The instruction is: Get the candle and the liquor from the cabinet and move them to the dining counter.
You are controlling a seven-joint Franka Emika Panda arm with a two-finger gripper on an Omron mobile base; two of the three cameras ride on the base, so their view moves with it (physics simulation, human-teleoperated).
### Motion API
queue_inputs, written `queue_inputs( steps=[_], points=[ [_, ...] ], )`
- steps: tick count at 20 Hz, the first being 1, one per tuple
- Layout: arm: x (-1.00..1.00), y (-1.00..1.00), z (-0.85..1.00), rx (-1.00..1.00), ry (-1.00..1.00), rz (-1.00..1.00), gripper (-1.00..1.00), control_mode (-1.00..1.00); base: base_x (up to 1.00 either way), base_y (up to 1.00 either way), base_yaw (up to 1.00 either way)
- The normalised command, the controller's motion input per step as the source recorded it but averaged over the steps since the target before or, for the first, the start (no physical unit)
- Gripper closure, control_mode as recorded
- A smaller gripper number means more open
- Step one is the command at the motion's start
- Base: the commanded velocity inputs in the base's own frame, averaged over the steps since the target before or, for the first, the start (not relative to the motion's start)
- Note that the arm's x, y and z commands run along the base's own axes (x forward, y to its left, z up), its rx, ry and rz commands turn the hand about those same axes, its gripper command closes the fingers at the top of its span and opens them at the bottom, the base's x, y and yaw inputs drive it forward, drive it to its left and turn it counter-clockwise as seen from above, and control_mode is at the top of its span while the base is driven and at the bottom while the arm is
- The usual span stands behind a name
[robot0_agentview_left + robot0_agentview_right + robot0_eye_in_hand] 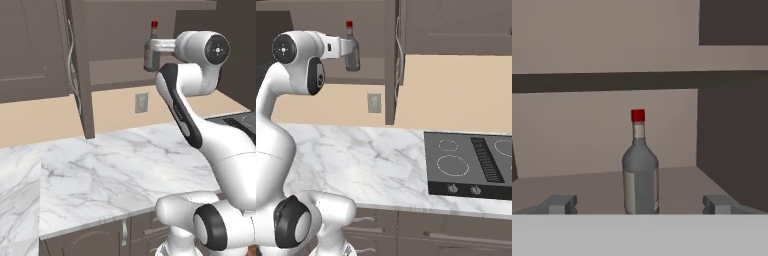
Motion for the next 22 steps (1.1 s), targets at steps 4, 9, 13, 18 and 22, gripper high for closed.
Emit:
queue_inputs(
  steps=[4,9,13,18,22],
  points=[
    [0.34,0.00,0.05,-0.01,0.06,0.00,-1.00,-1.00,0.00,0.00,0.00],
    [0.36,0.00,0.21,-0.08,0.00,0.00,-1.00,-1.00,0.00,0.00,0.00],
    [0.37,0.00,0.28,-0.08,0.00,0.00,-1.00,-1.00,0.00,0.00,0.00],
    [0.35,0.00,0.08,-0.03,0.00,0.00,-1.00,-1.00,0.00,0.00,0.00],
    [0.40,0.00,0.00,0.00,0.00,0.00,-1.00,-1.00,0.00,0.00,0.00]
  ],
)
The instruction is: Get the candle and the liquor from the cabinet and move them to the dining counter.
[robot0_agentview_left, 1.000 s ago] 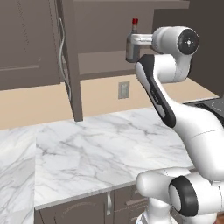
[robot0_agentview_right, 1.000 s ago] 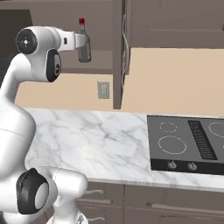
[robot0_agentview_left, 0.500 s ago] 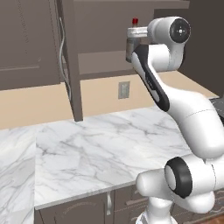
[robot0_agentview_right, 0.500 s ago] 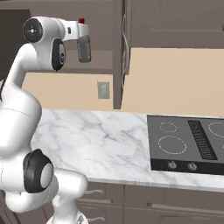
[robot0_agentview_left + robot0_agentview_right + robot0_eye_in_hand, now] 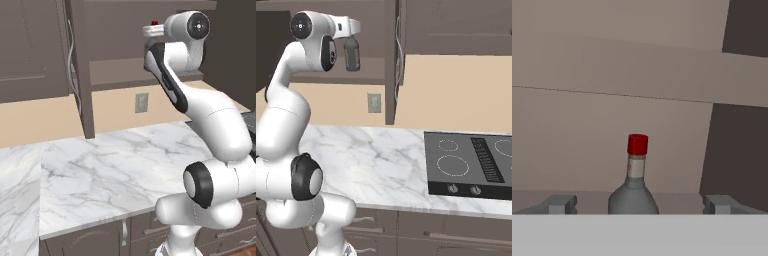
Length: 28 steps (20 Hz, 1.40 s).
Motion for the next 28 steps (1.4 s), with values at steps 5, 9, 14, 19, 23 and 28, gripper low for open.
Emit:
queue_inputs(
  steps=[5,9,14,19,23,28],
  points=[
    [0.36,0.00,-0.01,0.00,0.00,0.00,-1.00,-1.00,0.00,0.00,0.00],
    [0.32,0.00,-0.05,0.00,0.00,0.00,-1.00,-1.00,0.00,0.00,0.00],
    [0.26,0.00,-0.07,0.00,0.00,0.00,-1.00,-1.00,0.00,0.00,0.00],
    [0.25,0.02,-0.09,0.00,0.00,0.00,-1.00,-1.00,0.00,0.00,0.00],
    [0.15,0.03,-0.07,0.00,0.00,0.00,-1.00,-1.00,0.00,0.00,0.00],
    [0.16,0.02,-0.07,0.00,0.00,0.00,-1.00,-1.00,0.00,0.00,0.00]
  ],
)
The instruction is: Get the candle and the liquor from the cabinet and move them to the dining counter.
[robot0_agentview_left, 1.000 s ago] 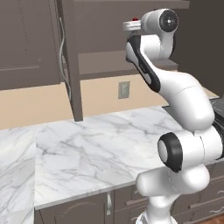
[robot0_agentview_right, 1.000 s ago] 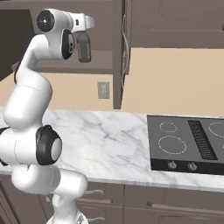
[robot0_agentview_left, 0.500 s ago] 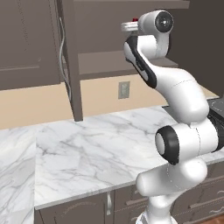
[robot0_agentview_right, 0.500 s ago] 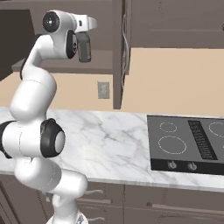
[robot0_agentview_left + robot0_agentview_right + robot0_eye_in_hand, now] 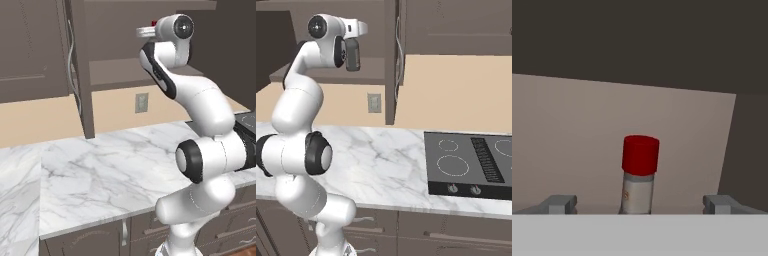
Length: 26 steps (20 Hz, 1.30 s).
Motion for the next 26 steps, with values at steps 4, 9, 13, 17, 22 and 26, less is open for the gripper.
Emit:
queue_inputs(
  steps=[4,9,13,17,22,26],
  points=[
    [0.16,0.01,-0.05,0.00,0.00,0.00,-1.00,-1.00,0.00,0.00,0.00],
    [0.17,0.00,-0.03,0.00,0.00,0.01,-1.00,-1.00,0.00,0.00,0.00],
    [0.18,0.00,-0.03,0.00,0.00,0.01,-1.00,-1.00,0.00,0.00,0.00],
    [0.17,0.01,-0.08,0.00,0.00,0.01,1.00,-1.00,0.00,0.00,0.00],
    [0.16,0.01,-0.06,0.00,0.00,0.00,1.00,-1.00,0.00,0.00,0.00],
    [0.02,0.00,-0.03,0.00,0.00,0.00,1.00,-1.00,0.00,0.00,0.00]
  ],
)
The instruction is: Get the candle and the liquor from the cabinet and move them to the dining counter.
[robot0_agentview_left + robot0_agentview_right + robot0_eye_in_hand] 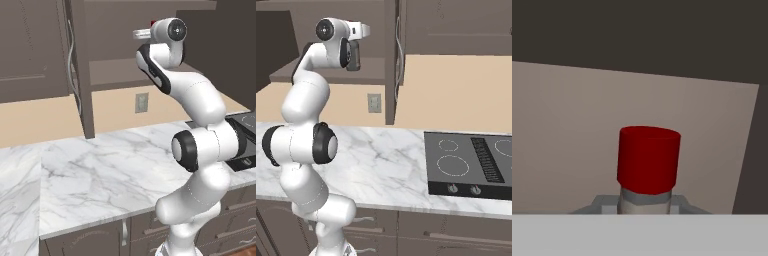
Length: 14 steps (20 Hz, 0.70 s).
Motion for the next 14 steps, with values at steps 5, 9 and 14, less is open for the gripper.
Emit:
queue_inputs(
  steps=[5,9,14],
  points=[
    [0.00,0.00,0.00,0.00,0.00,0.00,1.00,-1.00,0.00,0.00,0.00],
    [0.00,0.00,0.00,0.00,0.00,0.00,1.00,-1.00,0.00,0.00,0.00],
    [0.00,0.00,0.00,0.00,0.00,0.00,1.00,-1.00,0.00,0.00,0.00]
  ],
)
